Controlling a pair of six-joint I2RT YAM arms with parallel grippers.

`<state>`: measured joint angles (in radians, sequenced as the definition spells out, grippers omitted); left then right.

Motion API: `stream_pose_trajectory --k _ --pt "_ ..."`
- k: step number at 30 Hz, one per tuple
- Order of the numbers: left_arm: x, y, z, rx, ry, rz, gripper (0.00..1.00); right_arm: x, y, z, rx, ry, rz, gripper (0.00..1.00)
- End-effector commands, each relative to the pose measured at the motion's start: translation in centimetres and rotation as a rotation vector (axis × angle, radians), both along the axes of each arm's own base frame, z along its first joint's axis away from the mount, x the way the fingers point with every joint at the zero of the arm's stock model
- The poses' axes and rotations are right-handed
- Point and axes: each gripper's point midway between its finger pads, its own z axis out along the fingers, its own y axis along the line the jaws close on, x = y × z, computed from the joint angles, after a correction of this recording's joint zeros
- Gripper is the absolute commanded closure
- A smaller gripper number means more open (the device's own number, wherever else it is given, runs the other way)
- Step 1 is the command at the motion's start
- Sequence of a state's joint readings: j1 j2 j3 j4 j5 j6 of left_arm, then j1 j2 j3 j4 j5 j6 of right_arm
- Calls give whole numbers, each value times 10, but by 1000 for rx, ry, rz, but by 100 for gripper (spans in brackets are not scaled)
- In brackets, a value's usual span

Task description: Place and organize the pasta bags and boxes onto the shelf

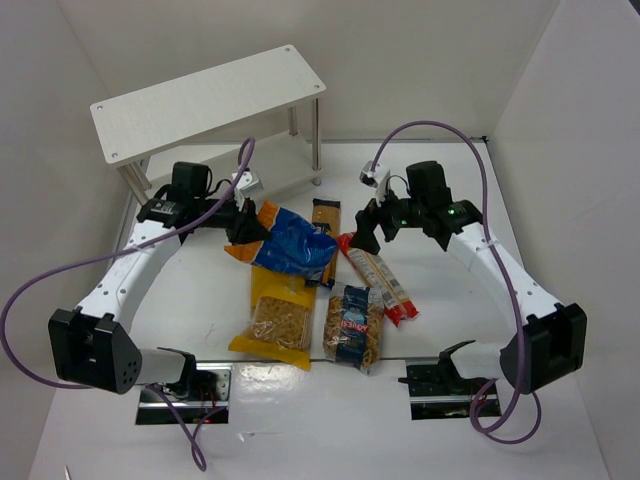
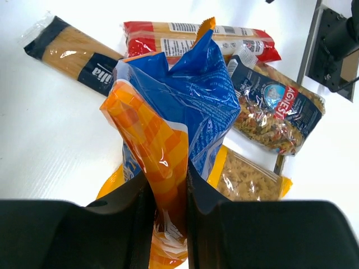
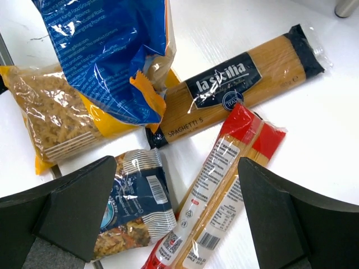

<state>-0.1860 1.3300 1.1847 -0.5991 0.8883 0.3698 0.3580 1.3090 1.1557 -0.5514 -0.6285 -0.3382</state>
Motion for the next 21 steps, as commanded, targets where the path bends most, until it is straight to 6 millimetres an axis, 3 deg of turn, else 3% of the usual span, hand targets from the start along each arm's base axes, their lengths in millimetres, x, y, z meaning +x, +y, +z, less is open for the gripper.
stream_pose_trajectory --k 1,6,13,21 --pt "-1 -6 33 -80 -106 -16 100 6 -4 12 22 -59 -37 3" --pt "5 9 32 -72 -102 72 100 6 -4 12 22 -58 -37 3" --pt "23 26 75 -138 -186 190 100 3 -5 1 14 -38 -37 1" --pt "20 45 92 -190 -194 252 100 6 -3 -6 16 -26 -30 1"
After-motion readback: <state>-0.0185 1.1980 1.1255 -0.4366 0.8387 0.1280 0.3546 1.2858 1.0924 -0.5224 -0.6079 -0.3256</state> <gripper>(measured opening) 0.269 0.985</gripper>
